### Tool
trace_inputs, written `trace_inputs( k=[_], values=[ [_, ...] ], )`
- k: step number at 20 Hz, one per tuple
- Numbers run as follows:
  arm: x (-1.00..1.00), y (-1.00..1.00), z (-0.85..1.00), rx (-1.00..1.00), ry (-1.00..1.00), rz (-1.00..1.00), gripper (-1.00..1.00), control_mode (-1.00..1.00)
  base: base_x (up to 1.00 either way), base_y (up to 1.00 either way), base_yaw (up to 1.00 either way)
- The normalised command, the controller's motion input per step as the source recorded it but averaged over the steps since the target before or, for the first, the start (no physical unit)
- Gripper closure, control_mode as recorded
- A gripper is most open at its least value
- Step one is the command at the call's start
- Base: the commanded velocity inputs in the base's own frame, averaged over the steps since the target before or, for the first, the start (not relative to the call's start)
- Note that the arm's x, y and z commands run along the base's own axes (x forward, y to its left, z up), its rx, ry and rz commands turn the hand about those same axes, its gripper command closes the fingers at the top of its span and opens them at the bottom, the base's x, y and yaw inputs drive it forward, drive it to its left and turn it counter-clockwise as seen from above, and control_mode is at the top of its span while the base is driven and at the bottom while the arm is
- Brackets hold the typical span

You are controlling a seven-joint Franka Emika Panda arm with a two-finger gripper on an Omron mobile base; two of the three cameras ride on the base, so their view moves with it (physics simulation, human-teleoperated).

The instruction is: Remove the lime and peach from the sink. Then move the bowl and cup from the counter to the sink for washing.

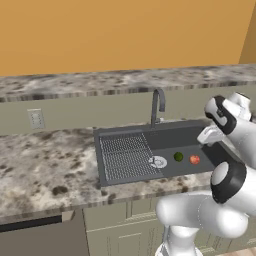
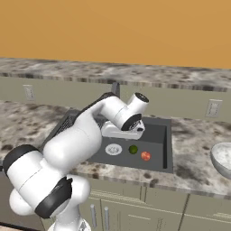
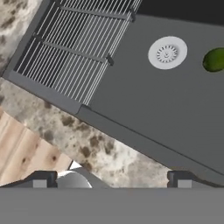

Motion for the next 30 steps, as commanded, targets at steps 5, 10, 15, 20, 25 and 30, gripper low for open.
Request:
trace_inputs(
  k=[5, 10, 15, 20, 25, 30],
  values=[
    [0.23, -0.06, -0.14, 0.0, 0.0, 0.01, -1.0, -1.0, 0.0, 0.0, 0.0],
    [0.24, -0.05, -0.15, 0.0, 0.0, 0.0, -1.0, -1.0, 0.0, 0.0, 0.0],
    [0.22, -0.06, -0.17, -0.03, 0.0, 0.0, -1.0, -1.0, 0.0, 0.0, 0.0],
    [0.21, -0.04, -0.16, -0.09, -0.01, 0.0, -1.0, -1.0, 0.0, 0.0, 0.0],
    [0.18, 0.0, -0.16, -0.08, -0.06, 0.0, -1.0, -1.0, 0.0, 0.0, 0.0],
    [0.16, 0.0, -0.18, -0.03, -0.1, 0.0, -1.0, -1.0, 0.0, 0.0, 0.0]
  ],
)
